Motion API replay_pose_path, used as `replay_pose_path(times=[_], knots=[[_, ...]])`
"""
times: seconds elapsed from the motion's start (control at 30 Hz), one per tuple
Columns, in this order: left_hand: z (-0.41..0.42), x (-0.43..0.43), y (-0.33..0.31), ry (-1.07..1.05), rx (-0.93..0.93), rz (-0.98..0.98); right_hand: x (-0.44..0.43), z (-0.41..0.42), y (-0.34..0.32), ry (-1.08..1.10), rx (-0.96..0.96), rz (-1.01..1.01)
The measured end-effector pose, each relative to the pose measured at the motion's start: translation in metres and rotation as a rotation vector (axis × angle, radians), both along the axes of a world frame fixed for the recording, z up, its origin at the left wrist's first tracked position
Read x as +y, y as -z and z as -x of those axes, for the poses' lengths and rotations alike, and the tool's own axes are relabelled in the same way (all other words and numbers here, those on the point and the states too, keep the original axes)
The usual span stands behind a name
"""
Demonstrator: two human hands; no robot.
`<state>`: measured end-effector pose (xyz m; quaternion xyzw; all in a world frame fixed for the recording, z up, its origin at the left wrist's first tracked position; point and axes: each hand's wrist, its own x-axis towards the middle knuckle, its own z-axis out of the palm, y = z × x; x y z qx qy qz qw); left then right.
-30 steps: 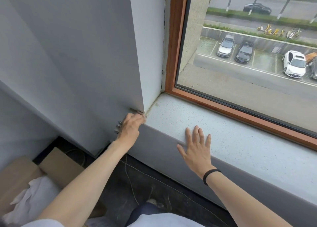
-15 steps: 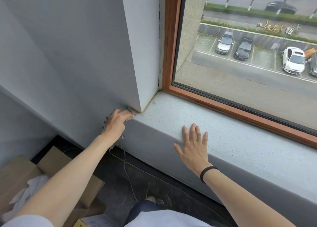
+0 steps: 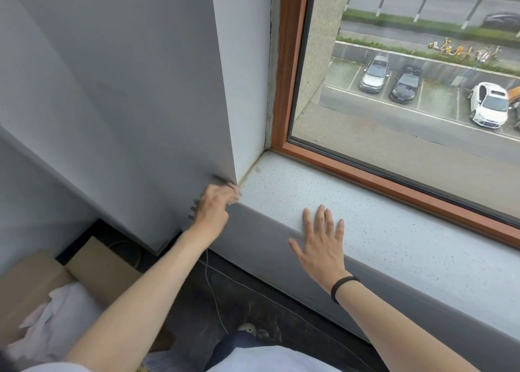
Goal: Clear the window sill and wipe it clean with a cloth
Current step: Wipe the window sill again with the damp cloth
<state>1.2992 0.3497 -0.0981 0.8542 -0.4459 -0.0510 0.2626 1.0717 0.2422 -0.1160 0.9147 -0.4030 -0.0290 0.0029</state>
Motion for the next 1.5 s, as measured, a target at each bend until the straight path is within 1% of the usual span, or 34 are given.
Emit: replay_pose_path(times=[0.07,0.13,0.2,0.27,0.33,0.37,0.47,0.53,0.63,0.7,0.73,0.8,0.87,0.9,0.93,1.0,1.1,1.13,1.17,1.23,1.27,1.3,1.37,1.4,1.43,1.5], knots=[[0.032,0.001,-0.003,0.140,-0.012,0.041,-0.001,-0.001,0.000,-0.003,-0.008,0.018],[0.033,0.002,-0.002,0.210,-0.048,0.079,0.000,0.001,0.000,-0.026,0.000,0.009],[0.011,0.006,0.003,0.142,-0.041,0.031,-0.001,0.002,-0.001,-0.034,-0.012,0.008],[-0.004,0.010,0.006,-0.018,-0.012,-0.012,-0.001,0.004,-0.003,-0.024,-0.011,0.011],[0.014,0.004,-0.002,-0.072,-0.014,-0.015,-0.001,0.004,-0.003,-0.028,-0.003,0.020],[0.031,-0.001,-0.004,-0.036,-0.024,-0.001,-0.001,0.003,-0.002,-0.030,0.007,0.020],[0.075,-0.014,-0.005,0.161,-0.070,0.030,-0.002,0.002,-0.002,0.000,0.025,0.015],[0.069,-0.032,-0.004,0.219,-0.089,0.024,-0.002,0.004,-0.002,-0.007,0.041,0.015],[0.039,-0.062,-0.004,0.180,-0.047,-0.074,-0.002,0.004,-0.004,-0.043,0.057,0.012],[0.041,-0.065,-0.001,0.159,-0.046,-0.085,0.000,0.004,-0.007,-0.033,0.083,-0.011],[0.049,-0.060,0.003,0.184,-0.055,-0.084,0.000,0.003,-0.007,-0.017,0.081,-0.020],[0.064,-0.043,0.008,0.317,-0.042,-0.063,-0.001,0.004,-0.007,0.003,0.050,-0.026],[0.060,-0.029,0.006,0.437,-0.006,-0.074,-0.001,0.004,-0.008,-0.019,0.059,-0.025],[0.052,-0.032,0.007,0.463,-0.009,-0.088,-0.001,0.006,-0.008,-0.027,0.070,-0.027],[0.040,-0.038,0.007,0.456,-0.036,-0.100,0.000,0.005,-0.008,-0.031,0.072,-0.027],[0.023,-0.061,0.013,0.367,-0.093,-0.125,0.000,0.008,-0.007,-0.007,0.076,-0.052],[0.026,-0.087,0.019,0.219,-0.096,-0.066,-0.001,0.007,-0.006,-0.007,0.034,-0.080],[0.034,-0.087,0.021,0.250,-0.105,-0.050,-0.001,0.007,-0.006,-0.010,0.017,-0.078],[0.040,-0.083,0.022,0.335,-0.139,-0.026,-0.001,0.006,-0.006,-0.009,0.006,-0.079],[0.043,-0.071,0.018,0.573,-0.188,0.040,-0.002,0.006,-0.004,-0.004,0.011,-0.099],[0.035,-0.072,0.019,0.640,-0.215,0.059,-0.002,0.006,-0.005,-0.015,0.006,-0.107],[0.024,-0.077,0.019,0.627,-0.236,0.059,-0.001,0.006,-0.007,-0.027,0.002,-0.128],[0.009,-0.098,0.011,0.461,-0.228,0.034,-0.003,0.012,-0.012,-0.048,-0.048,-0.153],[0.007,-0.109,0.003,0.395,-0.217,0.051,-0.003,0.014,-0.015,-0.041,-0.094,-0.169],[0.011,-0.121,-0.007,0.365,-0.222,0.096,-0.004,0.016,-0.019,-0.021,-0.137,-0.183],[0.026,-0.142,-0.027,0.383,-0.270,0.194,-0.006,0.022,-0.028,0.022,-0.195,-0.171]])
